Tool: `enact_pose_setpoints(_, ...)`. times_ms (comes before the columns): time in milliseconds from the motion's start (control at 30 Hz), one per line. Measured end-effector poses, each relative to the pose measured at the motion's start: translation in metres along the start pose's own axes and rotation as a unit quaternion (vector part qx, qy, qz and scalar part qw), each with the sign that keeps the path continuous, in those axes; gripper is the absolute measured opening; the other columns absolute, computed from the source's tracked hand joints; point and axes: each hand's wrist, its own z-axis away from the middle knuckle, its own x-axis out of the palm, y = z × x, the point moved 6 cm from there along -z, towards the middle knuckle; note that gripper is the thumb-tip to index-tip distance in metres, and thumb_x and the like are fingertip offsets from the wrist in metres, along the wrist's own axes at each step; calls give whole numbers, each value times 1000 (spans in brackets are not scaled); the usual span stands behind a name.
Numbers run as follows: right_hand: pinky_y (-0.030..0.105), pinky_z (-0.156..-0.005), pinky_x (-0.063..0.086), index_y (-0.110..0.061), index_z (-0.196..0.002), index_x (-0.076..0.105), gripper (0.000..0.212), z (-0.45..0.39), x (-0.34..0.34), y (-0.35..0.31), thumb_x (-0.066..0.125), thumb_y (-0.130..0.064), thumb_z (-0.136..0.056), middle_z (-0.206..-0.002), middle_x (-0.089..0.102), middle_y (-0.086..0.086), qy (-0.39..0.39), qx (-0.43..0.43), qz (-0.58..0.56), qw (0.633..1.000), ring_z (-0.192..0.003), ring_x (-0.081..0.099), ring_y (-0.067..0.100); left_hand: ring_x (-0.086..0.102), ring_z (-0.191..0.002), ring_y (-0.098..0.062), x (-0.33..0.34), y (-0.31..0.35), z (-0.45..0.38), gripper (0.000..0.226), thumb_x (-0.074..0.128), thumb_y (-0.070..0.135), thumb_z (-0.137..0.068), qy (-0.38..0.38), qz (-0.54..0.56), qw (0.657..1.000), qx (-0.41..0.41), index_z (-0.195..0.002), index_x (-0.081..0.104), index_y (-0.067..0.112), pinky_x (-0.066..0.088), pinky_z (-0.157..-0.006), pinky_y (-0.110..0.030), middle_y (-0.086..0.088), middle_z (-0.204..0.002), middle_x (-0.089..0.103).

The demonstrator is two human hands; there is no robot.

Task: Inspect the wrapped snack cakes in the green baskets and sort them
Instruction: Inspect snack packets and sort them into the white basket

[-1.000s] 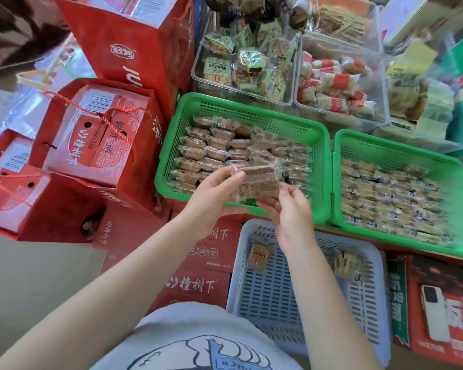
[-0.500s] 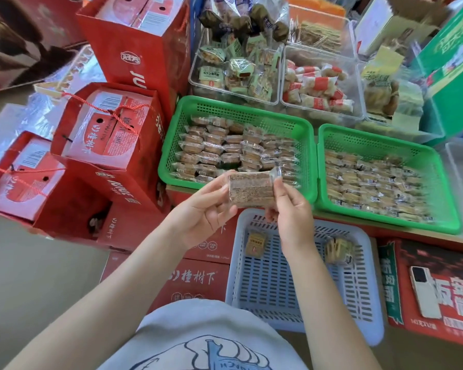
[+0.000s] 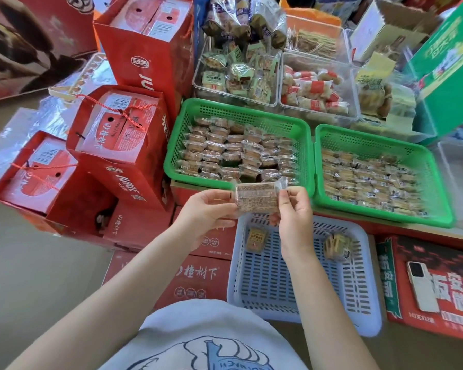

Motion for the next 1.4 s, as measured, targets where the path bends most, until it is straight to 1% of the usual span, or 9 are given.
enact_pose_setpoints(167, 21, -53, 45, -12, -93, 51, 16, 5, 1, 4, 45, -18, -106, -74, 47, -3, 15, 10, -4, 1000, -55, 46, 1, 70, -74, -16, -6, -1, 7, 10, 67, 13, -96, 13, -110, 994, 23, -95, 72, 5, 59, -67, -30, -3, -82, 76)
enact_pose_setpoints(400, 30, -53, 38, -15, -88, 49, 21, 11, 10, 12, 45, -25, -106, -64, 39, -5, 21, 46, -13, 999, -55, 40, 11, 52, -58, -16, -7, 9, 16, 13, 52, 10, -103, 33, -200, 971, 126, -92, 59, 11, 44, -50, -25, 0, -68, 60)
enact_pose_setpoints(600, 25, -54, 44, -30, -107, 64, 25, 15, 15, 20, 49, -49, -101, -94, 67, 0, -38, 110, -88, 989, -73, 58, 14, 57, -63, -18, -16, 8, 21, 7, 55, 0, -100, -50, -146, 980, 125, -105, 59, 3, 49, -55, -27, 1, -70, 65)
enact_pose_setpoints(800, 17, -37, 29, -15, -90, 63, 14, 28, 27, 8, 53, -19, -99, -76, 67, 3, -86, 124, -243, 958, -46, 45, 9, 54, -62, -15, -20, 0, 24, 50, 52, -2, -94, -119, -114, 985, 56, -133, 57, 28, 47, -58, -29, -5, -74, 62)
enact_pose_setpoints(1000, 19, -39, 32, -16, -88, 58, 8, 40, 39, 3, 54, -18, -96, -75, 67, 5, -125, 156, -294, 935, -45, 49, 9, 65, -101, -29, -28, 4, 21, 16, 56, 22, -101, -127, 11, 990, 58, -110, 68, 15, 58, -78, -35, -16, -112, 67)
enact_pose_setpoints(1100, 25, -54, 48, -17, -85, 59, 19, 42, 44, 6, 50, -15, -101, -79, 68, 2, -111, 164, -280, 939, -65, 63, 14, 68, -95, -26, -25, 1, 23, 9, 62, 25, -95, -161, 73, 983, 58, -97, 66, 17, 59, -80, -38, -11, -102, 69)
enact_pose_setpoints(1267, 34, -68, 47, -23, -83, 58, 23, 31, 38, 17, 48, -18, -102, -87, 68, 3, -54, 186, -319, 928, -81, 65, 21, 72, -74, -18, -48, -5, 10, 20, 55, 1, -97, -35, 276, 960, 31, -82, 56, 14, 62, -63, -30, -8, -90, 69)
enact_pose_setpoints(1367, 31, -63, 48, -22, -85, 56, 22, 18, 26, 15, 45, -19, -104, -82, 68, 0, -50, 164, -273, 947, -77, 65, 17, 75, -87, -21, -59, -3, 3, 9, 60, 12, -98, 6, 210, 977, 29, -107, 61, 15, 63, -72, -35, -11, -106, 73)
enact_pose_setpoints(1400, 32, -65, 47, -22, -86, 56, 21, 14, 26, 15, 46, -19, -104, -83, 67, 0, -59, 159, -255, 952, -77, 64, 17, 75, -95, -23, -56, -3, 1, 23, 65, 22, -95, -17, 158, 987, 26, -117, 60, 18, 62, -76, -37, -10, -112, 73)
